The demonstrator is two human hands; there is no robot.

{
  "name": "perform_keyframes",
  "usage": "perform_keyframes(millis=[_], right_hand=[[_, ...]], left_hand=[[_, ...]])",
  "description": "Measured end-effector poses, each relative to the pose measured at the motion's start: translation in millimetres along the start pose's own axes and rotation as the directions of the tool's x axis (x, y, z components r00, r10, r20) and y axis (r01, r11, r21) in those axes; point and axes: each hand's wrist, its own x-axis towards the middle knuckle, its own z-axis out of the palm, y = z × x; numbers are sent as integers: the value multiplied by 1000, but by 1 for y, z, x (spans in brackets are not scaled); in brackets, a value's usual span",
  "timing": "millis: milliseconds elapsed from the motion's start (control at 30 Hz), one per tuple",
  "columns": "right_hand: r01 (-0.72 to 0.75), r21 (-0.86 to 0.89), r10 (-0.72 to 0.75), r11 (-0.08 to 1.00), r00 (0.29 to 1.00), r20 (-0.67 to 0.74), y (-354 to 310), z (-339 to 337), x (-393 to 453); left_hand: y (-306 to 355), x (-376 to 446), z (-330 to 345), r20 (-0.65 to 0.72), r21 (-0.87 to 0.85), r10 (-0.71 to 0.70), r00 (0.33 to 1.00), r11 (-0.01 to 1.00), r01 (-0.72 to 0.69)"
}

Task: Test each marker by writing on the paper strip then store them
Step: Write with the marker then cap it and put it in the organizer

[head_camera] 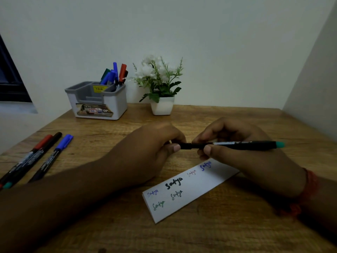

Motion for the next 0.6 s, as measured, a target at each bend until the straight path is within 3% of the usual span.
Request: perform_keyframes(millis=[100,267,433,600], right_hand=[[4,35,-4,999,1000,6,3,-1,1],[48,-65,-46,997,998,31,4,-2,2],[65,60,-68,996,996,57,6,-5,2],[46,47,-47,998,998,29,5,-2,2]], left_hand=[[-1,0,0,-8,15,20,1000,1000,-20],[-2,1,1,-7,25,56,998,998,-56],[-2,1,0,-25,2,60,998,998,-60],[1,0,1,-27,47,88,996,995,-87]])
